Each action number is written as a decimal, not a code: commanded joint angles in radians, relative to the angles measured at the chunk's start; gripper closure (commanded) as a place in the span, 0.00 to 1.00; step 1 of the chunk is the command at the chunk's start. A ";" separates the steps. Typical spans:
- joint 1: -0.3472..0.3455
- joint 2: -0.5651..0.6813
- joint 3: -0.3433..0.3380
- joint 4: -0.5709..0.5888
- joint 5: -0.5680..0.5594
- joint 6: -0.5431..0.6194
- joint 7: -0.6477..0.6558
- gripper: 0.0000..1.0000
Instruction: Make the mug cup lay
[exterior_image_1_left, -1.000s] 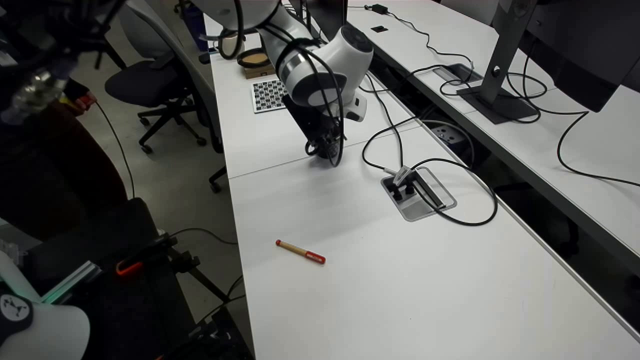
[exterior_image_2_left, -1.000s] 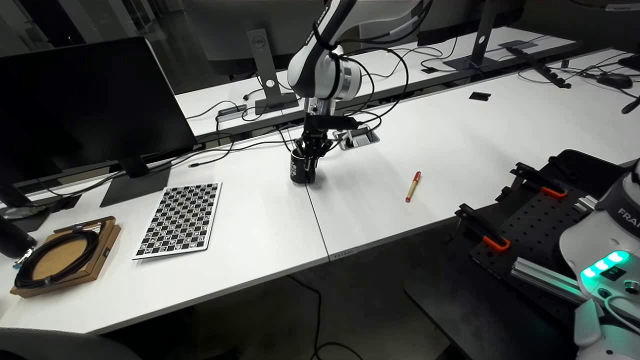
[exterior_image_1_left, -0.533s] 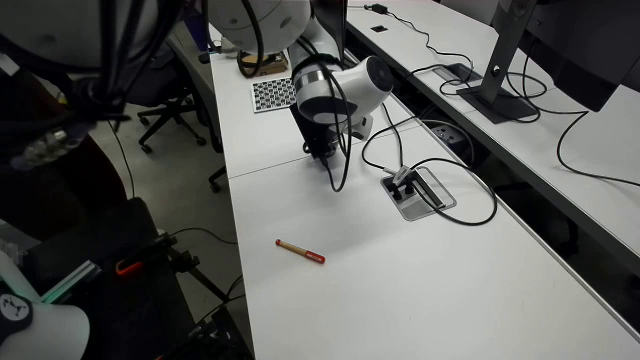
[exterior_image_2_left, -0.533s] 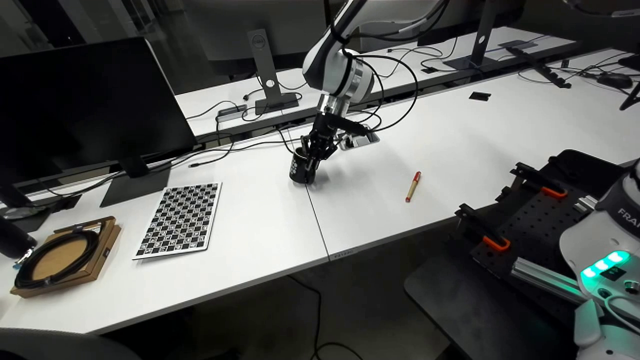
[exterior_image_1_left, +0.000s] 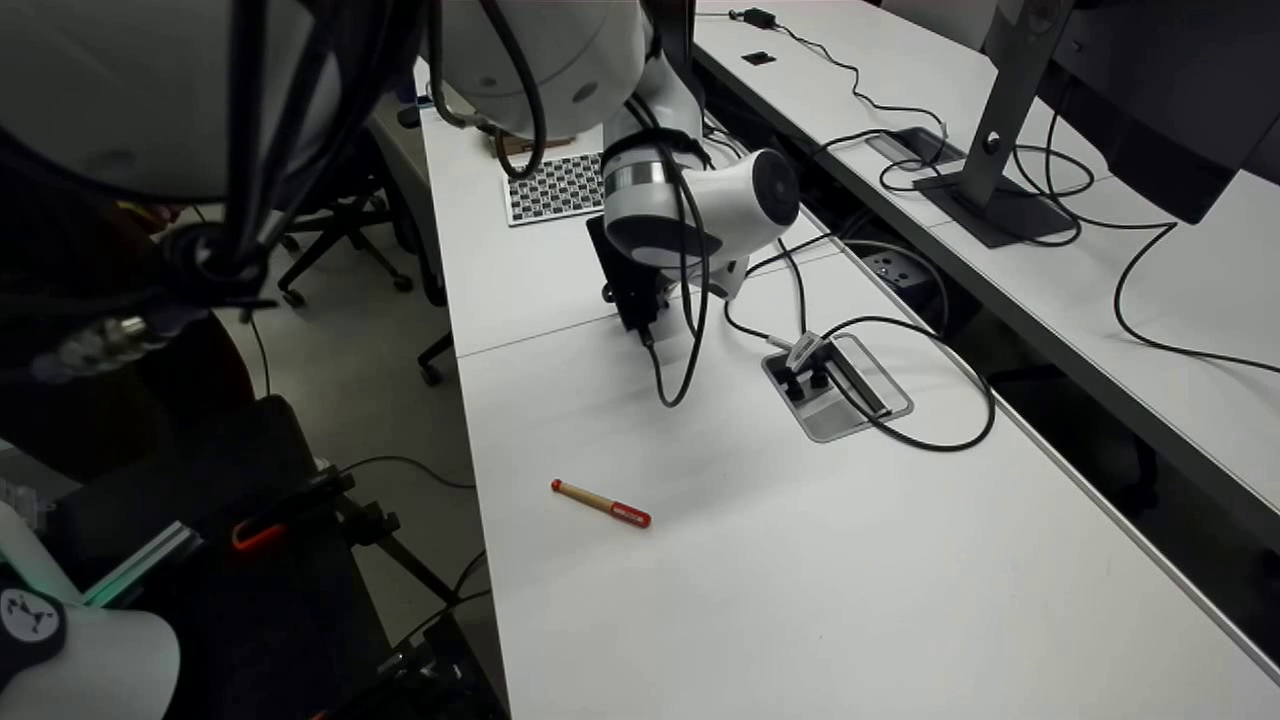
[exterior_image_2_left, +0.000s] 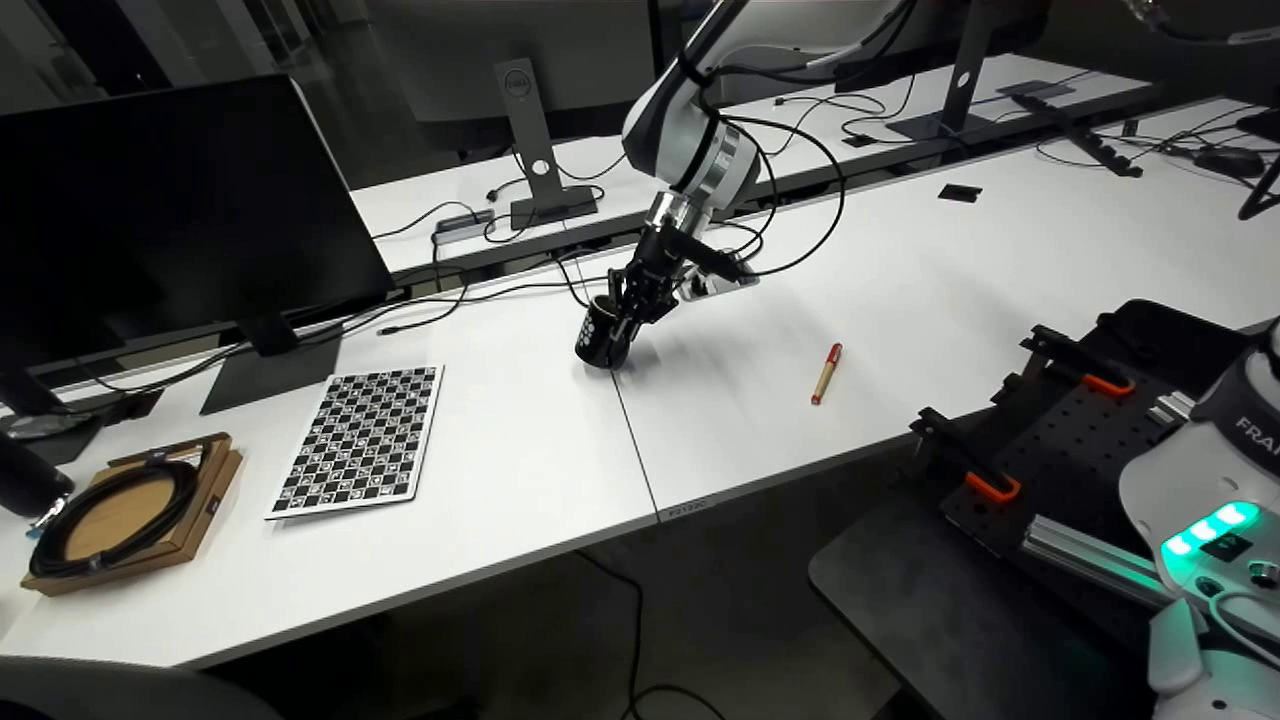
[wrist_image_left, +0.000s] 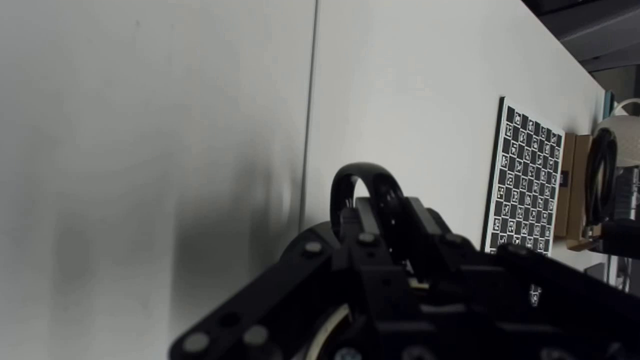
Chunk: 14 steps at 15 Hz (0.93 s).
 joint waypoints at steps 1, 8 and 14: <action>0.017 -0.003 -0.020 0.007 0.022 -0.010 -0.011 0.82; -0.054 0.095 0.052 0.055 0.189 -0.135 -0.120 0.95; -0.043 0.131 -0.018 0.090 0.361 -0.236 -0.187 0.95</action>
